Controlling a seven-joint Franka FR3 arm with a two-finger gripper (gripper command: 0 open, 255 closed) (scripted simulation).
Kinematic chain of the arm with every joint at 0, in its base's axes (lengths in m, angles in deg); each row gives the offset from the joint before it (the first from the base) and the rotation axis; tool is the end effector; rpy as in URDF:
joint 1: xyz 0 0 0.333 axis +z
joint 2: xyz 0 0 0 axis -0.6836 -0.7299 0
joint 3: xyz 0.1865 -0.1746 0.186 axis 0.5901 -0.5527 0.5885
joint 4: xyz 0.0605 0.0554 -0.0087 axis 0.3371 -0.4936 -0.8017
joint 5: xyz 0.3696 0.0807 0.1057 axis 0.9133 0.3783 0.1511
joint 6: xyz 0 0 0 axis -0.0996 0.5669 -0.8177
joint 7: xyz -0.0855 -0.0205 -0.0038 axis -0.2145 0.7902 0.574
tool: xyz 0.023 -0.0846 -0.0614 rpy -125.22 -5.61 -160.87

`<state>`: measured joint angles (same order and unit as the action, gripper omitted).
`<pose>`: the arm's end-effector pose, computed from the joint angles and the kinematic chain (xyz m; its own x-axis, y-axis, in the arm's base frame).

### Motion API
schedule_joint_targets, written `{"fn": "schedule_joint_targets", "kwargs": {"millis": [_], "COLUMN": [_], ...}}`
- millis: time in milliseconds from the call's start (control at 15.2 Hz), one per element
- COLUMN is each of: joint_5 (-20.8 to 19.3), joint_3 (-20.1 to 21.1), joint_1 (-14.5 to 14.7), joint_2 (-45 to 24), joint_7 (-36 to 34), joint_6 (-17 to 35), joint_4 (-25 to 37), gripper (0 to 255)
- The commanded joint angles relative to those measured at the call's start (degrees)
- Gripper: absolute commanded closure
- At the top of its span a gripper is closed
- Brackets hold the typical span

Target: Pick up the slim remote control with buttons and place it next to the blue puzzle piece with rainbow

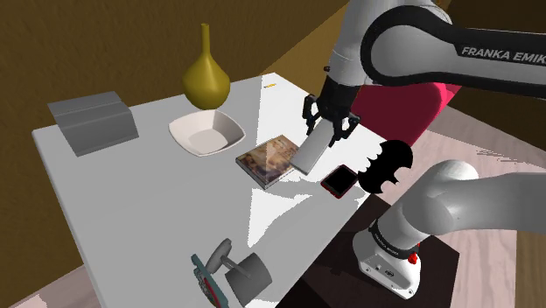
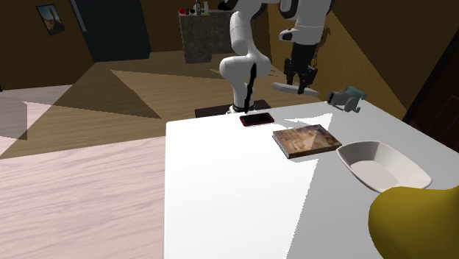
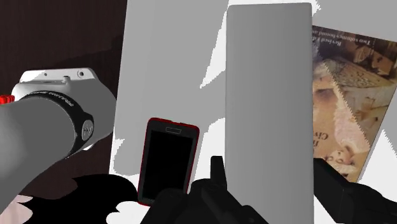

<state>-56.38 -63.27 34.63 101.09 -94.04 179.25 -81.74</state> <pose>0.3048 0.0899 0.5006 0.1394 -0.9902 0.0097 -0.9901 -0.1392 0.0177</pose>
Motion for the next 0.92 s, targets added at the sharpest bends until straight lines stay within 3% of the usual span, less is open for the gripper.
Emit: {"fn": "schedule_joint_targets", "kwargs": {"millis": [0, 858], "joint_5": [1.90, 14.01], "joint_3": [2.04, 18.18], "joint_1": [1.59, 9.08], "joint_2": [1.56, 2.51], "joint_7": [-2.63, -21.01], "joint_6": [-1.12, -3.95], "joint_4": [-0.18, 5.60], "gripper": [255, 255]}}
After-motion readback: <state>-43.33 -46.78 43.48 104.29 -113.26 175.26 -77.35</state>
